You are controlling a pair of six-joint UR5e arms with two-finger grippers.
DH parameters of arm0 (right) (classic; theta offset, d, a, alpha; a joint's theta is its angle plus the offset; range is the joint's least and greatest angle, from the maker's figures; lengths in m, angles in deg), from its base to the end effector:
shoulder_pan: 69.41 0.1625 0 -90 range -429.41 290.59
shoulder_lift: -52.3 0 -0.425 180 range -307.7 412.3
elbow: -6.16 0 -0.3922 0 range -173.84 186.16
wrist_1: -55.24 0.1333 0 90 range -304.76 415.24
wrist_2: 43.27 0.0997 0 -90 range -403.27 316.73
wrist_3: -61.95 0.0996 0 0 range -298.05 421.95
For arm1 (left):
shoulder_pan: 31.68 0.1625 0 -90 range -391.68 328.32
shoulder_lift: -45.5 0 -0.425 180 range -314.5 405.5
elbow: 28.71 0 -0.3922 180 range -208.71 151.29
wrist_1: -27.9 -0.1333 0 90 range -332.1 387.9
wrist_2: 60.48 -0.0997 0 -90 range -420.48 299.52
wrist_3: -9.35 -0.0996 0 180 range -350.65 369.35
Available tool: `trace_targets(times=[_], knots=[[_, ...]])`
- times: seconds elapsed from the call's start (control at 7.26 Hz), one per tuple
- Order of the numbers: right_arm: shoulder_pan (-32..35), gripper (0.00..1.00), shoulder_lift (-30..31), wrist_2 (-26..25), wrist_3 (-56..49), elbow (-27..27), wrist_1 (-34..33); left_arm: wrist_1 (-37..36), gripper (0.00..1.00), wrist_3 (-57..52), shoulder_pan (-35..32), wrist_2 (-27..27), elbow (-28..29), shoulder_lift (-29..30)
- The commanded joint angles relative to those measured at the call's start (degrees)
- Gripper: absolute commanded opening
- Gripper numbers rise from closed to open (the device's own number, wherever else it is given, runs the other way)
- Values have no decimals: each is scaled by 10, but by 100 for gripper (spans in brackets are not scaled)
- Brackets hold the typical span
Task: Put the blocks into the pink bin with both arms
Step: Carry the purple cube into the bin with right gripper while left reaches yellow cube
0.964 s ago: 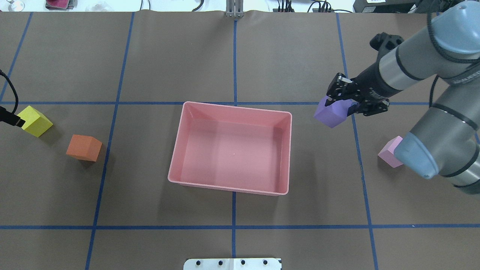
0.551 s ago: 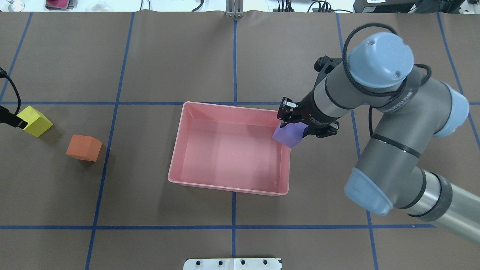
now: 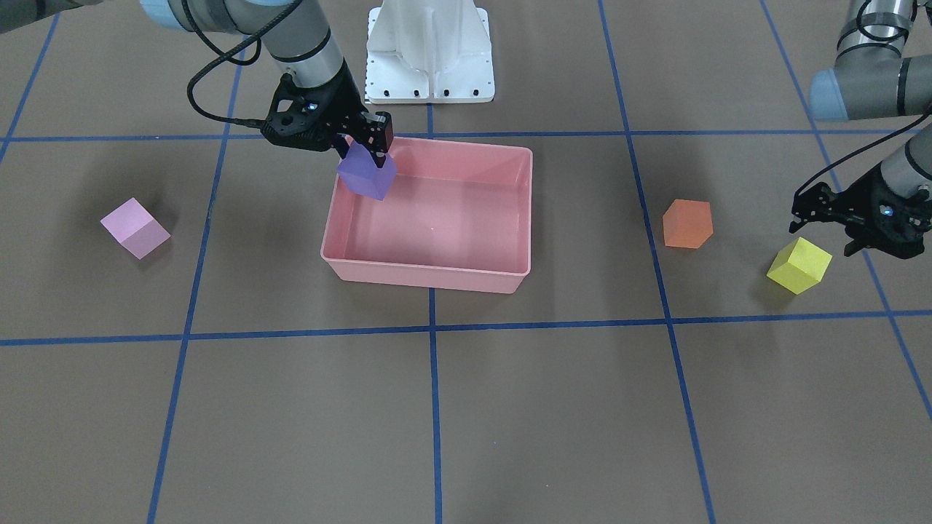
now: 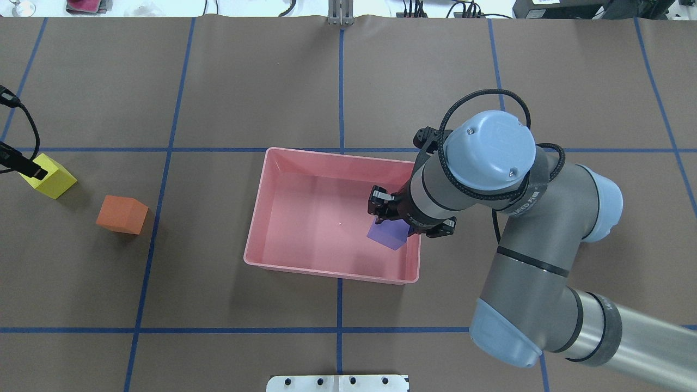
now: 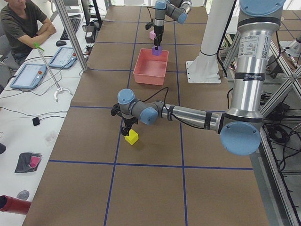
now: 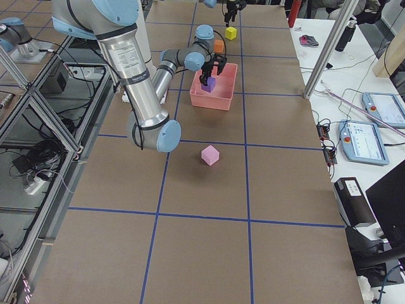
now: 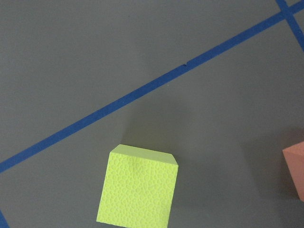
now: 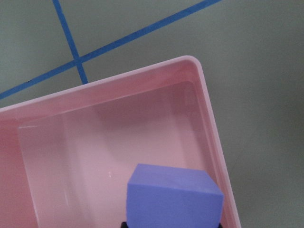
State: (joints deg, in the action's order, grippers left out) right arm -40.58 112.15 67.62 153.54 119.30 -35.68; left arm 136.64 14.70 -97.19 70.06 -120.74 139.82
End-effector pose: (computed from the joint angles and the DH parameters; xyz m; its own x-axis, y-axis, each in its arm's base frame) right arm -0.4631 -0.3665 0.1934 0.5290 0.3208 0.7856 -0.2179 0.9461 -0.2396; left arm 0.1632 -0.5237 0.5692 0.6098 0.4865 -0.6256 -0.3200 0.8733 0.3673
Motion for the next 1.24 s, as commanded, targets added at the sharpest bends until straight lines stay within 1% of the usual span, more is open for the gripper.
trace_targets(times=[0.0,0.28,0.41,0.55,0.96,1.1], knots=[[-23,26,-1,-14,1,-6,3,2,97,-1,0,0,42,31],[-30,67,-2,-14,0,-12,3,5,98,1,1,-1,63,39],[-30,98,-2,-15,4,-12,3,5,98,1,4,0,75,43],[-30,99,-2,-14,3,-12,4,5,98,2,6,2,87,43],[-26,99,-1,-14,0,-7,14,4,98,7,17,4,90,42],[-6,99,1,-7,-1,-7,14,4,98,8,18,4,91,42]])
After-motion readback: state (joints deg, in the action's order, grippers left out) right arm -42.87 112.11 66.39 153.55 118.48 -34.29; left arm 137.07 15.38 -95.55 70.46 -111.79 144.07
